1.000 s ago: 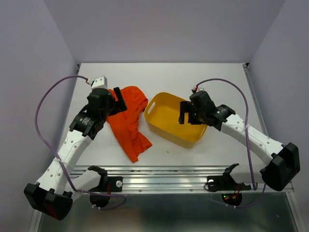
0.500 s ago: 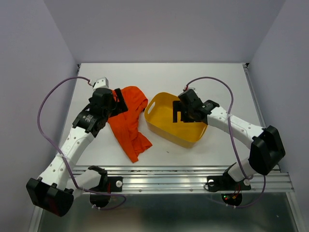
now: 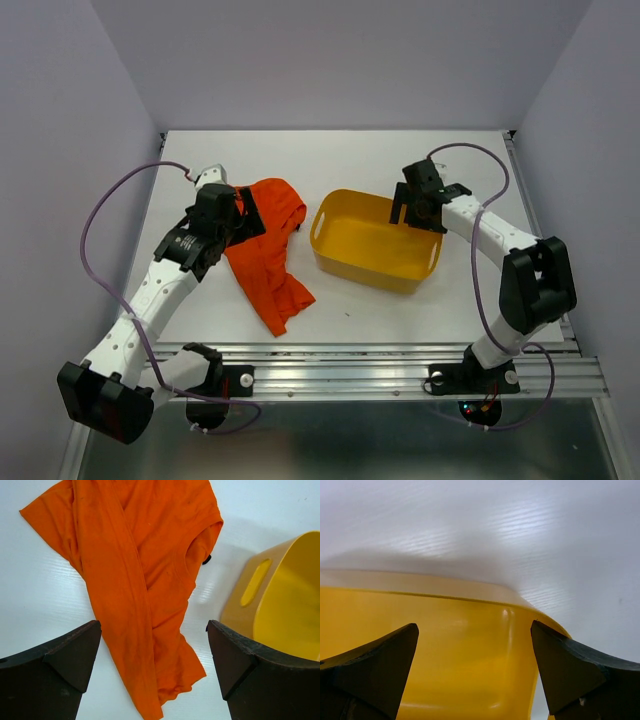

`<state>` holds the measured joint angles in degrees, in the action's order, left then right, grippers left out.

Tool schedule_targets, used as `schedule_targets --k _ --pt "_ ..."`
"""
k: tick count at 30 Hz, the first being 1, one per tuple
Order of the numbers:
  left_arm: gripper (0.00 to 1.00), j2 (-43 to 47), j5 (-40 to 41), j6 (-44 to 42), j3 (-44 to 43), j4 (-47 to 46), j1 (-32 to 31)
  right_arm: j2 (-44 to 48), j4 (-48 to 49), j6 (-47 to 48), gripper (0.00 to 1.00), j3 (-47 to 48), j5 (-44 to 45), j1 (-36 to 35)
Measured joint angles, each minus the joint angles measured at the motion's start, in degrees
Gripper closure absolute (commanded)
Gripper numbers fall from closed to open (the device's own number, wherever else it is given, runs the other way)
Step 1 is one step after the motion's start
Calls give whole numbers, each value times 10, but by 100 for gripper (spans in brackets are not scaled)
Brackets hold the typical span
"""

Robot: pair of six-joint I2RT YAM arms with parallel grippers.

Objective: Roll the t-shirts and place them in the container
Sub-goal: Move the bin to the center of the board.

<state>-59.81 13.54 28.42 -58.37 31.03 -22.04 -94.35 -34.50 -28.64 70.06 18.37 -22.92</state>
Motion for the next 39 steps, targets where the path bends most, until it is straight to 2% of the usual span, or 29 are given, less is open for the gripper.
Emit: schedule_targets --k 11,20,31,39 --pt "1 -1 -4 0 10 1 0 -50 5 32 0 74 59 105" --pt "1 -2 -5 0 15 1 0 -77 1 25 0 77 66 192" --pt "1 -39 -7 0 21 0 0 -73 -4 11 0 70 90 221" --pt "2 -58 -19 9 68 -1 0 -70 -26 3 0 70 111 261"
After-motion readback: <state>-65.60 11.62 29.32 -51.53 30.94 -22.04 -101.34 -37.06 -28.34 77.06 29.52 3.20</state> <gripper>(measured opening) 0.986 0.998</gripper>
